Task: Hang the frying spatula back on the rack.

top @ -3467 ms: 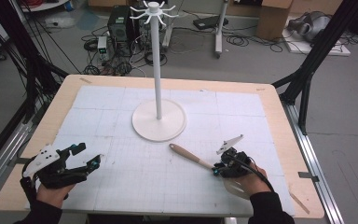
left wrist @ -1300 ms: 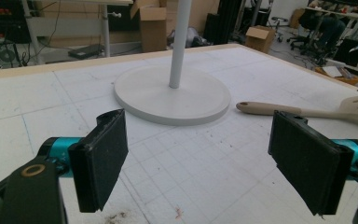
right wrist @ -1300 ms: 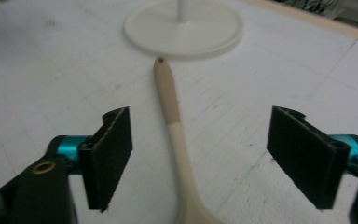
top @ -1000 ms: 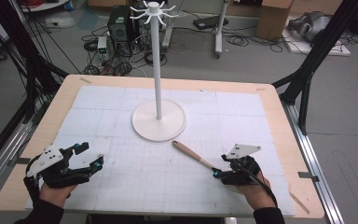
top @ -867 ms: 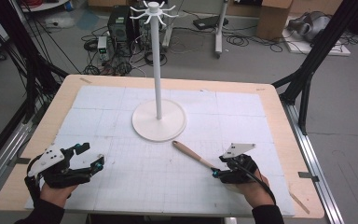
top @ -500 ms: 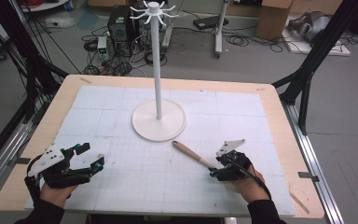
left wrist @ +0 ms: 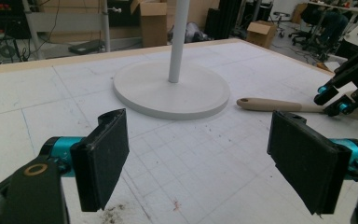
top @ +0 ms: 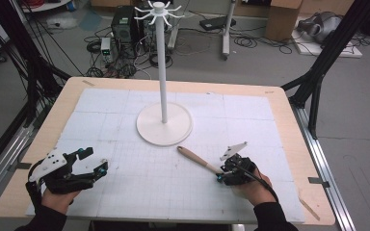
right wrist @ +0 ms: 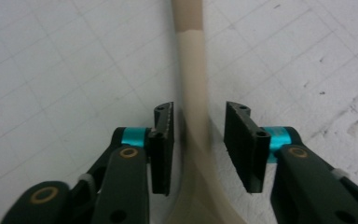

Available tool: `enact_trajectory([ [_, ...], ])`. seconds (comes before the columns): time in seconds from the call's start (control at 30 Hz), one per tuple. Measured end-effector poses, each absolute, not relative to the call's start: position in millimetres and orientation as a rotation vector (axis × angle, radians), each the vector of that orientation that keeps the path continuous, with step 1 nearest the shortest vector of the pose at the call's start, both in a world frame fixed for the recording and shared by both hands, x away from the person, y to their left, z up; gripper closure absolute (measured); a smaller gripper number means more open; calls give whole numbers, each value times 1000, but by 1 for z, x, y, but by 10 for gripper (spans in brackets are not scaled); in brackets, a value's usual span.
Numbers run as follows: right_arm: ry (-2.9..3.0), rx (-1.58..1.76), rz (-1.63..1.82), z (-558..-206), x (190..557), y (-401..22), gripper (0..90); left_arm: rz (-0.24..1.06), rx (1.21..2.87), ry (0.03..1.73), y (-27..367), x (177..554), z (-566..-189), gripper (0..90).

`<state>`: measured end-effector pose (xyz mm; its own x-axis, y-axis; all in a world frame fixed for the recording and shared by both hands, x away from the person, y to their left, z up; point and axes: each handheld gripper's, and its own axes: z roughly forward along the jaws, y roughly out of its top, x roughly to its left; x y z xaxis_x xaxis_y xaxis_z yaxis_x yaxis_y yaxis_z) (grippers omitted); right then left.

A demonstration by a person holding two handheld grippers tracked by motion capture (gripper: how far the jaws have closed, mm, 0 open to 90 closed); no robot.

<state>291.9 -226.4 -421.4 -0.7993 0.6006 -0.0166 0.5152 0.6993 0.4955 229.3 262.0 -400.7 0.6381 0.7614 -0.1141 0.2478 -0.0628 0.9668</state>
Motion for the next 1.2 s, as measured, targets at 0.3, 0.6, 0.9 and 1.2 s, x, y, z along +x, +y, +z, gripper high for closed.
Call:
enact_trajectory([
  [0.3, 2786, 876, 679, -419, 297, -223, 769, 515, 1622, 852, 261, 230, -401, 212],
  [0.6, 2747, 935, 685, -420, 294, -223, 778, 515, 1624, 853, 261, 230, -401, 213],
  [0.9, 2722, 1028, 818, -423, 295, -233, 778, 516, 1623, 861, 262, 230, -401, 215],
  [1.2, 2700, 987, 988, -411, 286, -230, 778, 525, 1622, 861, 261, 229, -401, 216],
])
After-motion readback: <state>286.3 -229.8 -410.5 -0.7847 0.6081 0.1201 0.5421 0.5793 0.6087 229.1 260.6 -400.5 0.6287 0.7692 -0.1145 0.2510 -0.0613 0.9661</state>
